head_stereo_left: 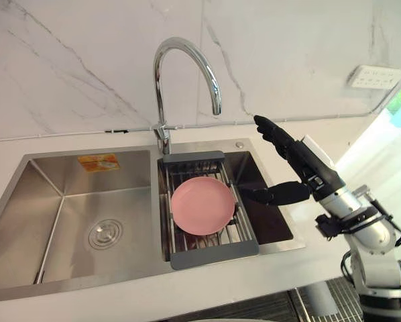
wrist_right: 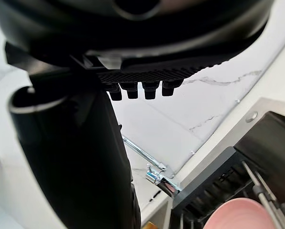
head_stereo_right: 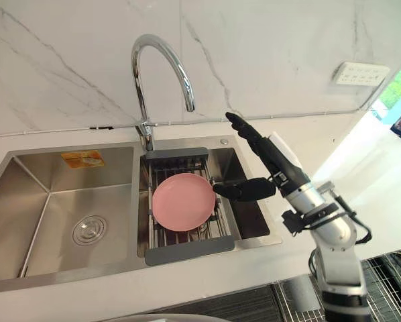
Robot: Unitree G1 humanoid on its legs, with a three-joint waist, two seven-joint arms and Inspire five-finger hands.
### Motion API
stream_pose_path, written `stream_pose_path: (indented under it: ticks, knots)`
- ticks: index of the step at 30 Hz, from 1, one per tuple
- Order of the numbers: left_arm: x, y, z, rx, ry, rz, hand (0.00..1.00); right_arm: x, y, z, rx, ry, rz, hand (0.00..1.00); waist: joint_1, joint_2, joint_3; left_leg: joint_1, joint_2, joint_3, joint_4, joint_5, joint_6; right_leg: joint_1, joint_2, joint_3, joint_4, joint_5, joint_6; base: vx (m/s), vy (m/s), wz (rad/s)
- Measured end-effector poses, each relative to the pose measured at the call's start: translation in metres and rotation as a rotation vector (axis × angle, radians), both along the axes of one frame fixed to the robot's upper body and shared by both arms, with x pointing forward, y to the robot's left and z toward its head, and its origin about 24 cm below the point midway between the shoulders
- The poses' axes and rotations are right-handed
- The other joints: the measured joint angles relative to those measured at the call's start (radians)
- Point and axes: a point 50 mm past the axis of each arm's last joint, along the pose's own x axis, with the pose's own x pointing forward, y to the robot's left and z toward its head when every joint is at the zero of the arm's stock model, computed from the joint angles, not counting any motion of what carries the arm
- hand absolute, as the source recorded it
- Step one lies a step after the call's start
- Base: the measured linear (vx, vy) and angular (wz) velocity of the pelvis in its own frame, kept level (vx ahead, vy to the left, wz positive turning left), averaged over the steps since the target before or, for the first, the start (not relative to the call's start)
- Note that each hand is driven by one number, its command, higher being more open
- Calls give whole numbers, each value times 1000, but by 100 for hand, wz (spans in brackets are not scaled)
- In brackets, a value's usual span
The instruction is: Walk over to the sink, pick up the cup, carry it to the dishwasher, place the cup inside the dishwasher, then close the dishwasher door
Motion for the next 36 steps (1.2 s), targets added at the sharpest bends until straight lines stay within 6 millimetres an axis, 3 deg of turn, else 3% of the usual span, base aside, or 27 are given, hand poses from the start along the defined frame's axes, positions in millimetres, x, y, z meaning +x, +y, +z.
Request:
stream_pose_path:
  ticks: [4, 6, 16, 21, 36]
  knots:
    - [1, 4, 1, 6, 17, -37, 100, 13, 2, 27, -219, -52, 51, 100, -3, -2, -14, -1, 4, -9, -2, 10, -1, 0, 4, -5, 0, 2, -4, -78, -1, 4]
    - [1, 5, 1, 5, 25, -55, 100, 17, 6, 32, -314, -46, 81, 100, -3, -1, -18, -1, 5, -11, -2, 13, -2, -1, 6, -6, 2, 2, -7, -105, 9, 3]
    - [3, 2, -2, -26, 64, -137, 100, 17, 43, -12, -713, 202, 363, 100, 2, -16, -30, -31, 8, -25, -3, 33, -2, -23, 5, -18, -1, -3, -13, -48, 6, 4]
    - [5, -2, -3, -52, 73, -185, 100, 25, 42, -25, -807, 264, 365, 100, 9, -33, -41, -40, 9, -34, -3, 39, 1, -23, 9, -27, -5, 11, -16, 21, -13, 6]
    - [12, -2, -3, -48, 70, -219, 100, 32, 49, -25, -887, 214, 383, 100, 13, -33, -41, -45, 27, -36, -3, 45, -6, -21, 29, -27, -21, 18, -27, -9, -1, 0]
